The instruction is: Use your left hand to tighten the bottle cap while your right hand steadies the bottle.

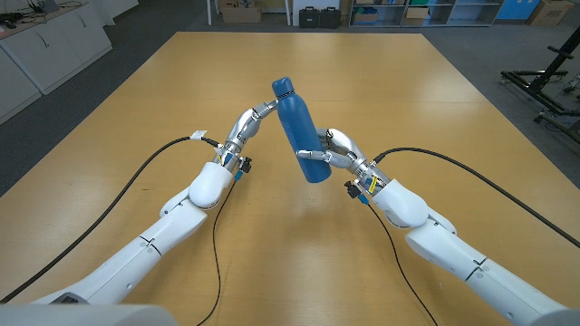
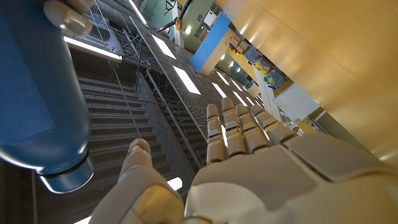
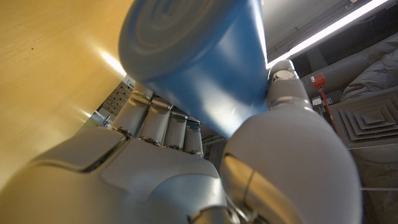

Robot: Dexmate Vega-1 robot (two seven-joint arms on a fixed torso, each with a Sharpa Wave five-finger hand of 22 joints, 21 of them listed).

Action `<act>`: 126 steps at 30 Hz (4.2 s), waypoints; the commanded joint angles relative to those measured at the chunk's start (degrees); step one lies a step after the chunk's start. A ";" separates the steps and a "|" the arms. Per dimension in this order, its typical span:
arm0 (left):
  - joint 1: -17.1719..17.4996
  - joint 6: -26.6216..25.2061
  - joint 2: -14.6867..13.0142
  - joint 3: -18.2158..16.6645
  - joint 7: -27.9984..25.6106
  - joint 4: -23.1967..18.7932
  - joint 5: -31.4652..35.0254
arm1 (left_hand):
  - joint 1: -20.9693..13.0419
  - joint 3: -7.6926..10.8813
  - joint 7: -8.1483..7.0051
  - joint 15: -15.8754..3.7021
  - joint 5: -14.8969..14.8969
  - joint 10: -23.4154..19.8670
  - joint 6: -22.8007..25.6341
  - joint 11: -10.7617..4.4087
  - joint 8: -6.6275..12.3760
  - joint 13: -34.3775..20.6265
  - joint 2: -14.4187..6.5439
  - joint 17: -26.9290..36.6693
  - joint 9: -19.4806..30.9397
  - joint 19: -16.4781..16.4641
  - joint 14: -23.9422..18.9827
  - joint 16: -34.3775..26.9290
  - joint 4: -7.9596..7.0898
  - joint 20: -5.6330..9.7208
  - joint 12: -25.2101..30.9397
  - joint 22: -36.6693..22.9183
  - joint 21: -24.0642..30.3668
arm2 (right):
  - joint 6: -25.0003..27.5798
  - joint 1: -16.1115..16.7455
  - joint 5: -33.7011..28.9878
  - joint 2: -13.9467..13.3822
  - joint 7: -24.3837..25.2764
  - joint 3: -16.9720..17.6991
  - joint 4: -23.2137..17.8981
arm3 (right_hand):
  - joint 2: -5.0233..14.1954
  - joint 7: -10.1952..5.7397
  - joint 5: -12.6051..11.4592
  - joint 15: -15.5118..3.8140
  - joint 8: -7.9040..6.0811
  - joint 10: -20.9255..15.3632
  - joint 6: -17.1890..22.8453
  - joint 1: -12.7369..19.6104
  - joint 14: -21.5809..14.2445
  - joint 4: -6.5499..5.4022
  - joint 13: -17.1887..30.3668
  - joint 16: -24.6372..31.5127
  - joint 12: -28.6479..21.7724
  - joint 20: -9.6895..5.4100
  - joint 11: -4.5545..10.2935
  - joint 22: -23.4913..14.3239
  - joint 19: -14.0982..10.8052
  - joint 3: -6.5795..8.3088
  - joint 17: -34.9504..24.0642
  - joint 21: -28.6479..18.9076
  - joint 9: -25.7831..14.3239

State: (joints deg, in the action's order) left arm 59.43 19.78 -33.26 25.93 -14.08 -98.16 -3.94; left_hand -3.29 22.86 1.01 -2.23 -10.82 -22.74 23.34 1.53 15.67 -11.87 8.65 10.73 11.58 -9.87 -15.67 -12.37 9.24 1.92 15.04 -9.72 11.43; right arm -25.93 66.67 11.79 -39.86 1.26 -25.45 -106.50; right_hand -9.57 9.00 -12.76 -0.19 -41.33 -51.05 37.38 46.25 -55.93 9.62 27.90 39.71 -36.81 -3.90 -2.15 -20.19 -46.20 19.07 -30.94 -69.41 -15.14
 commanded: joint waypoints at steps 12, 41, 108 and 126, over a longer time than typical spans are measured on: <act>3.30 5.25 -0.88 -1.27 -2.58 -1.33 1.21 | 0.16 -0.58 -0.48 -1.40 -0.28 -0.52 0.44 0.12 -0.14 -0.09 0.66 0.19 0.31 -0.50 -0.84 0.18 -0.25 -0.44 -0.11 -0.33 -0.10 | 4.92 -3.06 2.22 2.62 1.11 -0.05 7.92 | 18.73 -8.64 -0.21 -12.17 -0.27 -10.63 9.39 19.47 -9.05 -2.20 0.19 0.02 0.36 -8.71 10.07 0.09 -1.27 2.31 -0.55 -1.05 -0.05; -1.44 2.16 0.44 1.27 1.06 0.44 0.73 | 1.32 -1.75 -0.85 -1.29 -0.44 -0.50 0.53 0.14 -0.34 -0.14 1.32 0.28 0.32 -1.08 -0.97 0.23 -0.63 -1.24 -0.35 -0.35 -0.01 | 3.99 -2.48 0.37 1.47 0.54 -1.27 4.60 | 18.66 -8.67 -0.19 -12.10 -0.23 -11.05 9.56 19.66 -9.32 -2.30 0.52 -0.21 0.72 -8.72 9.99 0.40 -0.99 2.19 -1.20 -2.09 0.03; -0.42 0.63 0.63 1.98 0.06 -0.31 2.18 | 1.54 -2.67 -0.93 -1.36 -0.74 -0.72 0.58 0.00 -0.69 -0.21 0.97 0.31 0.39 -1.40 -1.20 0.38 -0.85 -2.29 -0.71 -0.36 -0.14 | 5.10 1.26 -0.73 -0.56 2.36 0.18 1.67 | 18.63 -8.94 -0.11 -12.03 -0.09 -11.22 9.30 19.95 -9.60 -2.61 1.44 -0.96 1.91 -8.74 10.07 1.51 0.23 1.81 -2.90 -4.46 -0.31; -0.92 -0.81 0.92 2.54 0.89 -0.01 1.34 | 1.47 -2.82 -0.90 -1.49 -0.81 -0.94 0.76 -0.13 -0.70 -0.22 0.79 0.30 0.40 -1.44 -1.35 0.37 -0.87 -2.50 -0.73 -0.36 -0.18 | -2.14 5.44 -0.46 -3.74 0.26 2.48 -4.75 | 18.61 -8.99 -0.10 -12.05 -0.09 -11.41 9.35 19.99 -9.74 -2.67 1.65 -1.13 2.16 -8.74 10.19 1.84 0.34 1.70 -3.31 -5.10 -0.43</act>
State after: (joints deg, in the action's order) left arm 58.76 19.61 -32.54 28.19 -13.56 -98.50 -1.94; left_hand -1.86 19.95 0.20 -2.35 -11.48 -23.26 23.76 1.43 15.02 -11.84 10.08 10.77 11.85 -11.01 -16.80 -11.97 8.25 -0.21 14.42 -10.01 11.43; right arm -24.78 69.77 11.44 -42.22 1.65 -24.50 -108.25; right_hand -9.88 9.07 -12.76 -0.39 -41.14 -52.48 37.44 46.56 -56.96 9.11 29.47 38.38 -34.66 -4.62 -2.14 -18.35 -45.49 18.75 -34.23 -74.57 -15.41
